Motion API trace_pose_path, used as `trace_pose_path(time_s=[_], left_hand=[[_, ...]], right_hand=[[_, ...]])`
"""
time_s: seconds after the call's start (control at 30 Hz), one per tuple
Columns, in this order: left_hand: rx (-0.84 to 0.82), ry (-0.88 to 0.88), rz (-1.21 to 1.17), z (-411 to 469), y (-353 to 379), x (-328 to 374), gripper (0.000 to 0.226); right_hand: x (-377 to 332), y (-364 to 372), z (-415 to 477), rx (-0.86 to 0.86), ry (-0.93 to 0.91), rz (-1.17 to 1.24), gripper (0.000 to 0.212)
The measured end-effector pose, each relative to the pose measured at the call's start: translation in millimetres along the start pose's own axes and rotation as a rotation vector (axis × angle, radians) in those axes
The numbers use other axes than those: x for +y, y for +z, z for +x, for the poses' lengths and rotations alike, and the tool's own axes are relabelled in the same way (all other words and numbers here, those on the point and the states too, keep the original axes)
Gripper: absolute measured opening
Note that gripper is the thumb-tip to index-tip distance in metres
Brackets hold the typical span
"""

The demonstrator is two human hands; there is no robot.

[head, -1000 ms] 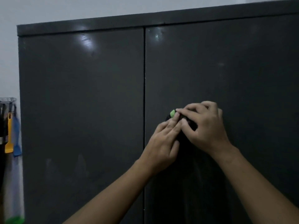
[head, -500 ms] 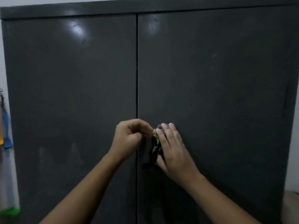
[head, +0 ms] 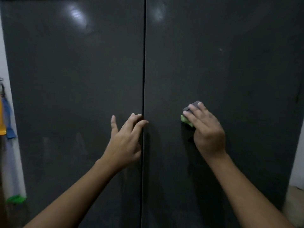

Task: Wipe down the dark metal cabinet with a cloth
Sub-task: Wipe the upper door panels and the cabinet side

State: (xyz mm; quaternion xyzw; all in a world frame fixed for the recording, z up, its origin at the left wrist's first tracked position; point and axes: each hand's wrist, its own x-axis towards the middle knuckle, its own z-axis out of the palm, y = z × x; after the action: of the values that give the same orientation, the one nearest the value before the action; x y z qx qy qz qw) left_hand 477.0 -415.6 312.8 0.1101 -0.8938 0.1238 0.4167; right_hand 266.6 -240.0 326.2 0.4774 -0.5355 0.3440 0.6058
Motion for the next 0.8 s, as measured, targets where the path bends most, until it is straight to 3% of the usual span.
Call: trace_pose_path(time_s=[0.07,0.13,0.3,0.4,0.47,0.63,0.8], left_hand=[[-0.045,0.03,0.024,-5,10,-3,0.073],[-0.033,0.029,-0.019,-8,17,-7,0.076],[-0.029,0.043,-0.092,-9,20,-14,0.073],[-0.036,0.06,-0.106,-13,19,-23,0.072],[-0.005,0.049,-0.119,-17,18,-31,0.071],[0.077,-0.048,-0.213,-30,16,-61,0.072],[0.161,-0.111,-0.254,-37,5,-95,0.067]], right_hand=[[-10,3,3,-0.035,0.11,0.018,0.048],[-24,5,-11,-0.196,0.049,0.021,0.058],[-21,2,-72,-0.551,-0.557,-0.065,0.05],[-6,0,-67,-0.573,-0.746,-0.092,0.046],[-3,0,-50,-0.511,-0.68,-0.083,0.043],[-36,25,-8,-0.337,-0.231,-0.032,0.051],[-99,70,-2,-0.181,-0.043,0.034,0.05]])
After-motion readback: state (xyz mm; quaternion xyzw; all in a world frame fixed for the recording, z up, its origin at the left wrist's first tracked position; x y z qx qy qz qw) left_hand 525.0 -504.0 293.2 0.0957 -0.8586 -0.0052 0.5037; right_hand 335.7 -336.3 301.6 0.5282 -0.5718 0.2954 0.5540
